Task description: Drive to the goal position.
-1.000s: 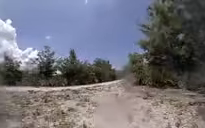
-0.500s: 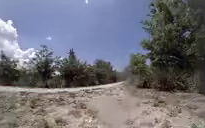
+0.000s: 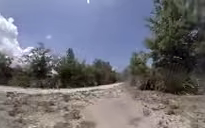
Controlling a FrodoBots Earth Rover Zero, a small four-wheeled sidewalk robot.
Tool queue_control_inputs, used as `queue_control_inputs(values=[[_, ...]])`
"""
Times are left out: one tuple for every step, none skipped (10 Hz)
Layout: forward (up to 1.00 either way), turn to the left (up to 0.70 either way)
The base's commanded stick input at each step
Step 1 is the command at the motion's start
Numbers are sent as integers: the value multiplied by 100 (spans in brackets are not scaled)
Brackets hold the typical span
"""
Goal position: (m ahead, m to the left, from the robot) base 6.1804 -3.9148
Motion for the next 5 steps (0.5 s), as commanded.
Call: queue_control_inputs(values=[[85, 0], [85, 0], [85, 0], [85, 0], [85, 0]])
